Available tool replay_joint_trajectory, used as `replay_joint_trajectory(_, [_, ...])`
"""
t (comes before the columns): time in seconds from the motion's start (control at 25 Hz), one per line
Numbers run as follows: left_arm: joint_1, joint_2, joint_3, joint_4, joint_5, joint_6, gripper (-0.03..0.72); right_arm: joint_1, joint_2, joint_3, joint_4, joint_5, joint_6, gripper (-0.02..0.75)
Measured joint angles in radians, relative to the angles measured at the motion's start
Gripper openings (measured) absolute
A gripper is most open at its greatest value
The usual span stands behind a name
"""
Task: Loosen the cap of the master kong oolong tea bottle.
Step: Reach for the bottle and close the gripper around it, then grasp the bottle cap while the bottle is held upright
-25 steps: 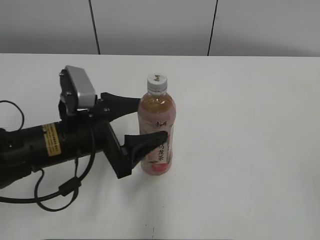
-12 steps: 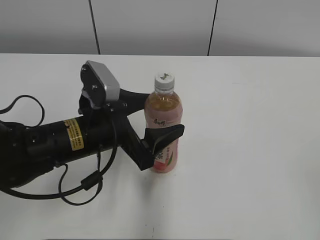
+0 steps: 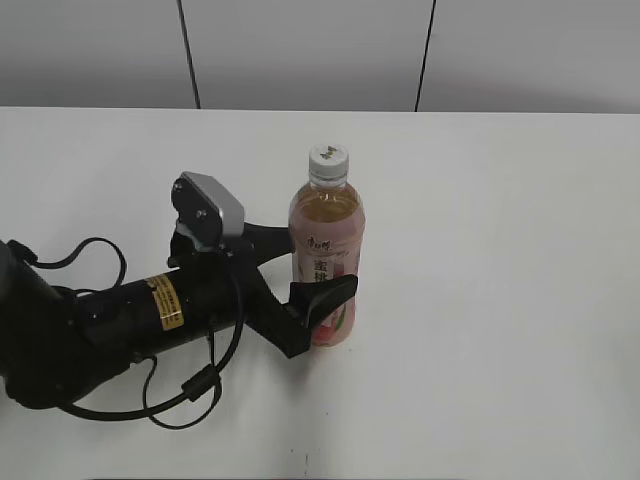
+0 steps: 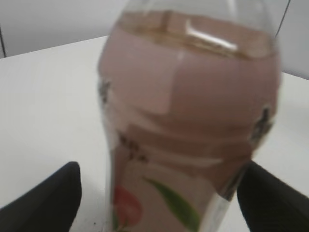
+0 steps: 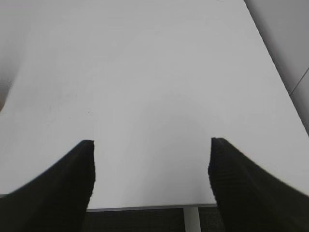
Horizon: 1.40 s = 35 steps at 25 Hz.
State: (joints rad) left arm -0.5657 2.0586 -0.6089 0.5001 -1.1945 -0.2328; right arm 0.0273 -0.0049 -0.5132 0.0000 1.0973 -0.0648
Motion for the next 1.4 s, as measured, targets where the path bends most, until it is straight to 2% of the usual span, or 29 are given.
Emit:
replay_joint_trajectory(0.24, [0.0,0.009,-0.048,-0.011,-0.002,0.0,0.564,0.0,0.0,0.0,0.0,0.0,0.0,0.554])
replay_joint_trajectory(0.52, [-0.001,0.009,-0.056,0.024,-0.009,0.002,0.391,0.0,0.0,0.0,0.0,0.0,0.0,0.554])
replay_joint_trajectory(1.08, [0.0,-0.014,-0.056,0.109,0.024,0.005,0.391,0.0,0.0,0.0,0.0,0.0,0.0,0.554])
replay_joint_trajectory(1.4, [0.004,-0.031,0.007,0.095,-0.006,0.007,0.391,0.0,0.0,0.0,0.034,0.0,0.0,0.554])
